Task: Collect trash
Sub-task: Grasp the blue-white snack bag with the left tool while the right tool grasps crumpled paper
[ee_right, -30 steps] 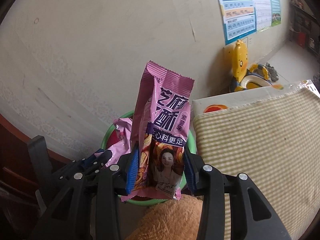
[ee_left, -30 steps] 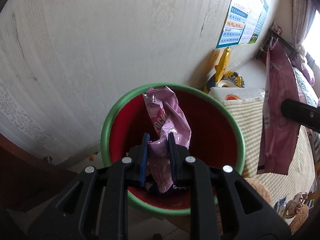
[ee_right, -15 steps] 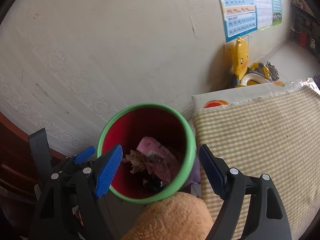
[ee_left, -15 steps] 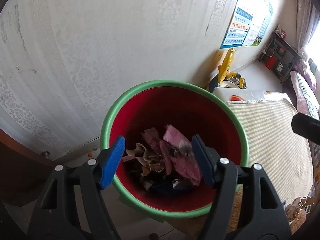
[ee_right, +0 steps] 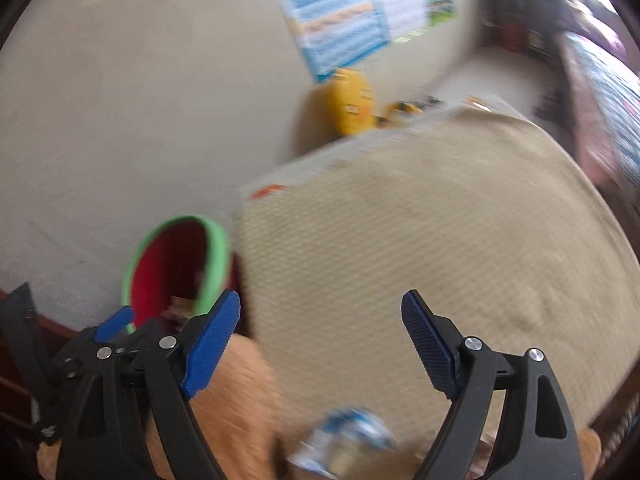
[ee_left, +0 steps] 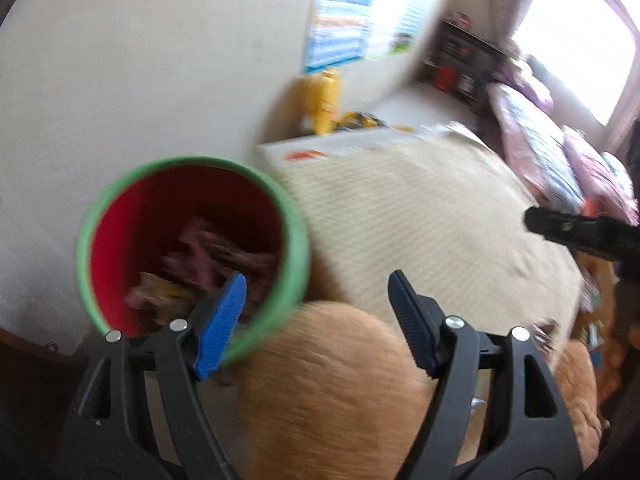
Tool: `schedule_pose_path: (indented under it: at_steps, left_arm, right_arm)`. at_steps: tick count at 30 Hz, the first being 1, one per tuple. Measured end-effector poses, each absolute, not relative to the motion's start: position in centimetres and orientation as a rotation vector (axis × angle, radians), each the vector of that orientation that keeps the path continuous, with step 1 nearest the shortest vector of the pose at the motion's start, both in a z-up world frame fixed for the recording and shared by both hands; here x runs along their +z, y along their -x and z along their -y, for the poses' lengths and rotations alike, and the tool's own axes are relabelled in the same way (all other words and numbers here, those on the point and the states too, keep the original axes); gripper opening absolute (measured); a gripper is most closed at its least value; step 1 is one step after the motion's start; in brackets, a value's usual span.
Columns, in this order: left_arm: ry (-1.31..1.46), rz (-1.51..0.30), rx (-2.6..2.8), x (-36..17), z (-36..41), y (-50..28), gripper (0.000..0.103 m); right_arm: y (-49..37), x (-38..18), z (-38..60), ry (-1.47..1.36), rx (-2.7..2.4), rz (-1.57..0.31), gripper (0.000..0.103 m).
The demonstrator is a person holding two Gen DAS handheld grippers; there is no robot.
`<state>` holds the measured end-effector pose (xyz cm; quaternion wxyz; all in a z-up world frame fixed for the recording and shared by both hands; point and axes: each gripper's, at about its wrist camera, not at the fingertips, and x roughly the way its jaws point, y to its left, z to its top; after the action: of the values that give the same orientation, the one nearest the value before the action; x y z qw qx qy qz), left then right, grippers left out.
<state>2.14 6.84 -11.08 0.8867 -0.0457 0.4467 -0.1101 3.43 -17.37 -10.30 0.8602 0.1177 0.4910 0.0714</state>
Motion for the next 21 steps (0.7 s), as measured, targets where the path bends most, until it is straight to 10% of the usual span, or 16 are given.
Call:
schedule_pose_path:
  at_steps: [13, 17, 21]
  left_arm:
    - [-0.014, -1.128, -0.444, -15.7, 5.4, 2.1, 0.083]
    - [-0.12, -1.181, -0.418, -18.0, 7.5, 2.1, 0.083]
    - [-0.15, -1.217, -0.45, -19.2, 8.6, 2.1, 0.054]
  right_arm:
    - [6.3, -18.7, 25.7, -0.416, 0.025, -1.222, 0.086]
    - [6.6, -19.1, 25.8, -0.448, 0.073, -1.199, 0.063]
    - [7.1, -18.1, 26.1, -0.444, 0.076, -1.137, 0.054]
